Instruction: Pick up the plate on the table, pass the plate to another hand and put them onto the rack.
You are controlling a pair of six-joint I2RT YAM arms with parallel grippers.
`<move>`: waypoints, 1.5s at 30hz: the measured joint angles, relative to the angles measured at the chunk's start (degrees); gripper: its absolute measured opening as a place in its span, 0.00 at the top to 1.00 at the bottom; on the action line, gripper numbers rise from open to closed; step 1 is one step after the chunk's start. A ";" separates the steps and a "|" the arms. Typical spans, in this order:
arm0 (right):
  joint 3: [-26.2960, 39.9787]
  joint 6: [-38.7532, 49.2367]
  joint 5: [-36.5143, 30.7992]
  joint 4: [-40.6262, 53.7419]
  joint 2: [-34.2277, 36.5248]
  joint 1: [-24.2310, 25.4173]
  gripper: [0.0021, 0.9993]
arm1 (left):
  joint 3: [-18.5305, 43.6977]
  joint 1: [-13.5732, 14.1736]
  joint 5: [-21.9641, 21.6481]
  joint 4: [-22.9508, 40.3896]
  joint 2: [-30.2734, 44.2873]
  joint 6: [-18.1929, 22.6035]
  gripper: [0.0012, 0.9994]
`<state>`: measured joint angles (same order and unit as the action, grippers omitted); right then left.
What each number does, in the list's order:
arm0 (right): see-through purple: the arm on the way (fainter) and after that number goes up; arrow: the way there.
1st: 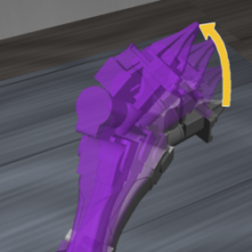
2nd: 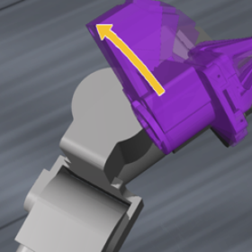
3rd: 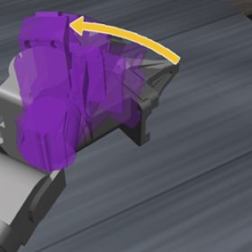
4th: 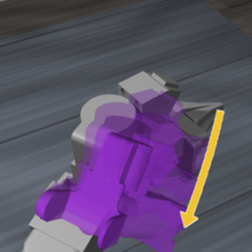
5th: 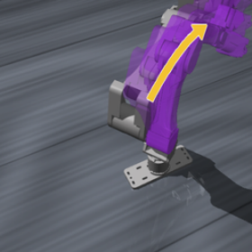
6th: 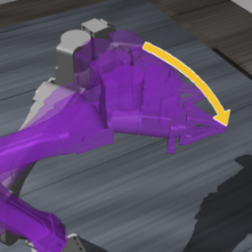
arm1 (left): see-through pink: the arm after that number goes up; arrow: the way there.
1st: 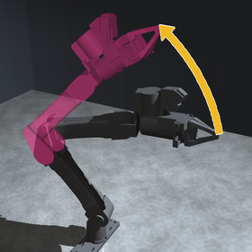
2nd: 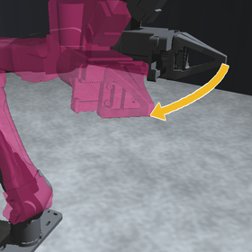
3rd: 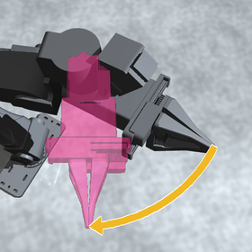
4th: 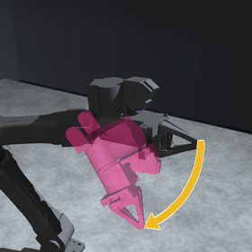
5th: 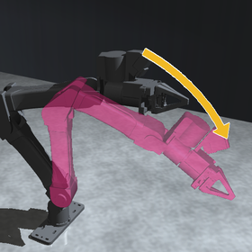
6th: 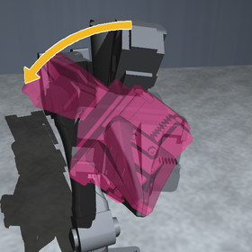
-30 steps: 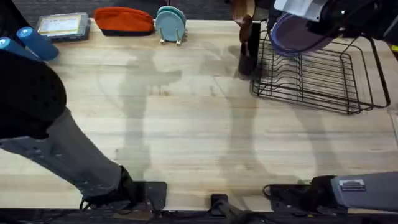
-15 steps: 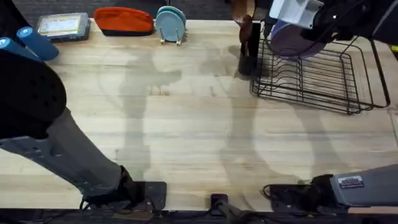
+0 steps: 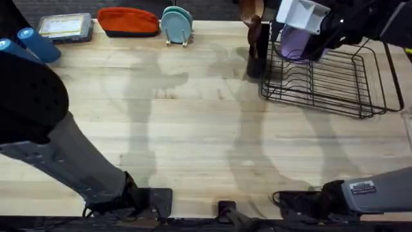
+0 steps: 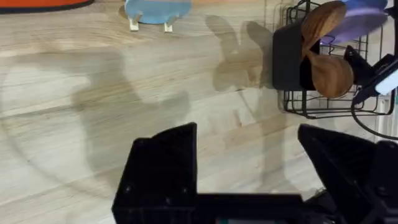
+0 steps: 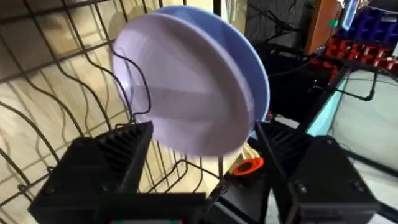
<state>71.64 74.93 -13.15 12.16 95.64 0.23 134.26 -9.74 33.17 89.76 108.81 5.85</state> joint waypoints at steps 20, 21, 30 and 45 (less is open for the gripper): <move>0.00 -12.54 0.13 1.30 -5.40 -1.18 0.01 | 0.00 0.00 0.00 0.00 0.00 0.00 0.00; 0.00 -13.41 0.13 1.95 -6.34 -1.18 0.01 | 0.00 0.00 0.00 0.00 0.00 -0.02 0.00; 0.00 -33.15 0.13 11.61 -17.05 -3.69 0.01 | 0.00 0.00 0.00 0.00 0.00 -0.01 0.00; 0.00 -81.19 1.04 31.58 -28.42 -15.91 0.01 | 0.00 0.00 0.00 0.04 0.00 -0.02 0.00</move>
<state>71.64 -6.26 -12.11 43.75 67.22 -15.68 134.26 -9.74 33.17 89.80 108.81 5.82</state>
